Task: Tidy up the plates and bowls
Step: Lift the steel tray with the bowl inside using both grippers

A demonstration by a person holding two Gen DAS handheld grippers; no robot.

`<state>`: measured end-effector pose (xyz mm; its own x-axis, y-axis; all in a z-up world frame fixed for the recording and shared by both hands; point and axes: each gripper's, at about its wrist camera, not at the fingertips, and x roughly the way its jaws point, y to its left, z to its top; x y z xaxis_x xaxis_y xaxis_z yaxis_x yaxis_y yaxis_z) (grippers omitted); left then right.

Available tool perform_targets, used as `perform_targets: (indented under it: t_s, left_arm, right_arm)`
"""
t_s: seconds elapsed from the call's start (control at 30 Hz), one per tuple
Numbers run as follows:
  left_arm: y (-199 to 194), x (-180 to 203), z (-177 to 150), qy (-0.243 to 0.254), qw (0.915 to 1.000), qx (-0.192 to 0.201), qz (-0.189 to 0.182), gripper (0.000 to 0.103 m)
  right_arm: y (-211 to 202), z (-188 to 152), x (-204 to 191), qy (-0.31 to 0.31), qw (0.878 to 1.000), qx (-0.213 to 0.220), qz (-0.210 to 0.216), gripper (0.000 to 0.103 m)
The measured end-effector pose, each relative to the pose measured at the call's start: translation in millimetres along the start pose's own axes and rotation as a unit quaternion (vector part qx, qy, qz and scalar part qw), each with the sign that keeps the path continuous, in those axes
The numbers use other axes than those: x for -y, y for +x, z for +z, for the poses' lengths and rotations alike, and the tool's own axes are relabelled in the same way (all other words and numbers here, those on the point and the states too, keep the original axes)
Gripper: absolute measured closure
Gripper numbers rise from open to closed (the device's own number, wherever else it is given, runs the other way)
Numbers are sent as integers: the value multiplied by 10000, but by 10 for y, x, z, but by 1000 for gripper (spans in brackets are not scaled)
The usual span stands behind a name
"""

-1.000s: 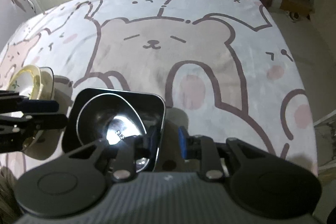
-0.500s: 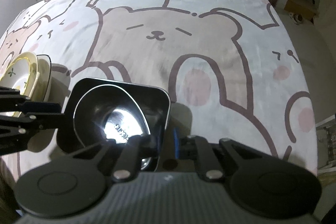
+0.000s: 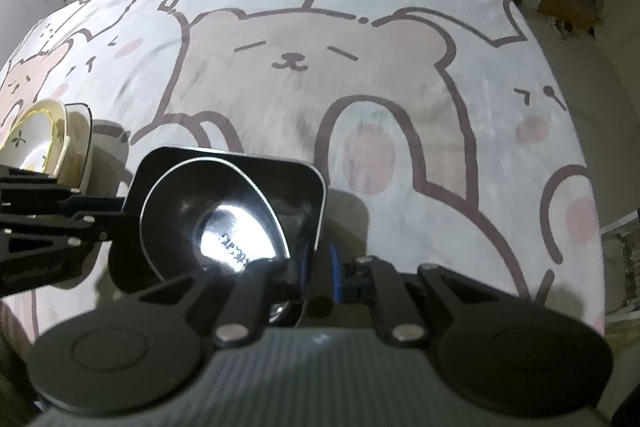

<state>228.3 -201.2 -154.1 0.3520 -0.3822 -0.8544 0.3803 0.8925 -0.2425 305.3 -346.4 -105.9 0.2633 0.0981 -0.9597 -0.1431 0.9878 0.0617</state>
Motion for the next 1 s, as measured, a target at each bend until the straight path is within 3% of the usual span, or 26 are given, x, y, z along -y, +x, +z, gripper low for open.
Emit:
perform_targets:
  t_s: [0.6, 0.73, 1.0]
  left_arm:
    - [52, -29, 20, -142, 9999, -77, -23, 91]
    - [55, -38, 15, -200, 9997, -105, -53, 91]
    - [52, -85, 10, -490, 9986, -172, -134, 92]
  right_arm:
    - [51, 1, 34, 102, 9999, -112, 38, 89]
    - [50, -7, 15, 16, 9999, -99, 53, 96]
    - [45, -19, 26, 50, 9999, -109, 119, 96]
